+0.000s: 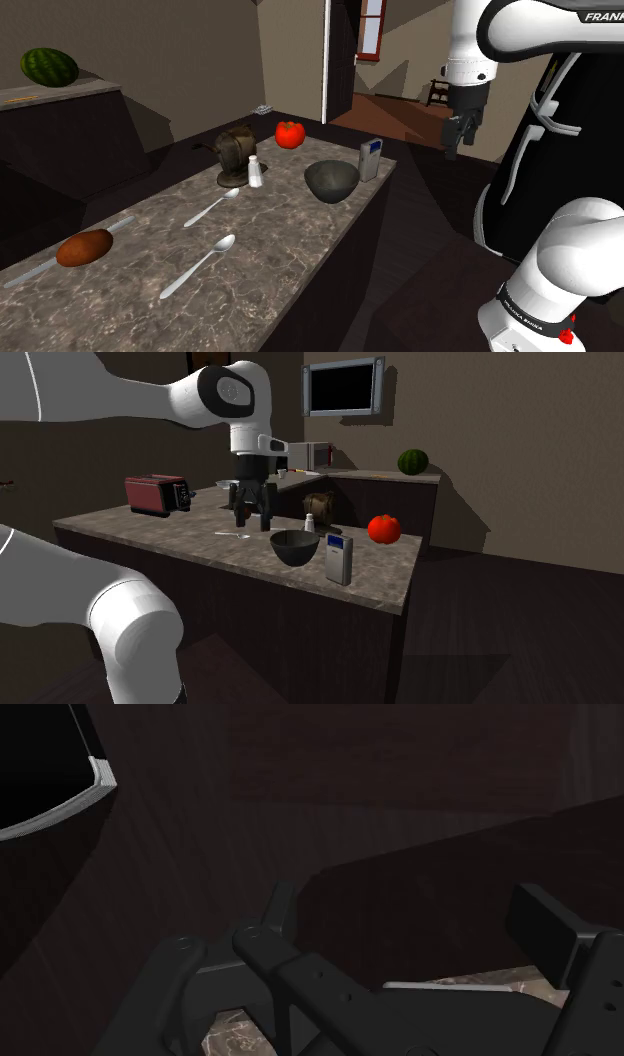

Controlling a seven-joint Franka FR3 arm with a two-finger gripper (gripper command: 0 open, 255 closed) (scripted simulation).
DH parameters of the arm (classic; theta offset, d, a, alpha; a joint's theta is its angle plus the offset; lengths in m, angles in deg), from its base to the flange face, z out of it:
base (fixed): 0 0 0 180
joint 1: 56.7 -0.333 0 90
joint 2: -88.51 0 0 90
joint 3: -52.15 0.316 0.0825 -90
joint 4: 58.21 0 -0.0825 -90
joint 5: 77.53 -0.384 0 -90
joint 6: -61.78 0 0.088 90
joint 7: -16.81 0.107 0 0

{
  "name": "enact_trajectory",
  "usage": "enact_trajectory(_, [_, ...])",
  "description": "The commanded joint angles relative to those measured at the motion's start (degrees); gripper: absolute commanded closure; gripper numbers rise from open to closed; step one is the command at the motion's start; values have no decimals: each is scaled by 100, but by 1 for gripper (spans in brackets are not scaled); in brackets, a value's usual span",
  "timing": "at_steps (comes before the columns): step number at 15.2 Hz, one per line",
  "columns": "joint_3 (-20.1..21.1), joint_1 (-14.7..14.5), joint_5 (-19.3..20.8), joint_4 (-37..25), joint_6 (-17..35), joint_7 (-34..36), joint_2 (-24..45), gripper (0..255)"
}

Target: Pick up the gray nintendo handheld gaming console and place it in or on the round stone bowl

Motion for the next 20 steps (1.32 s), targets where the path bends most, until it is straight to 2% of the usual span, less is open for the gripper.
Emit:
enact_trajectory(1, [0, 0, 0, 0, 0, 0, 0, 0])
enact_trajectory(9, [293, 566, -433, -608, 1157, 1732, 1605, 0])
enact_trajectory(20, [288, 1190, -621, -1948, 2263, 3828, 3706, 0])
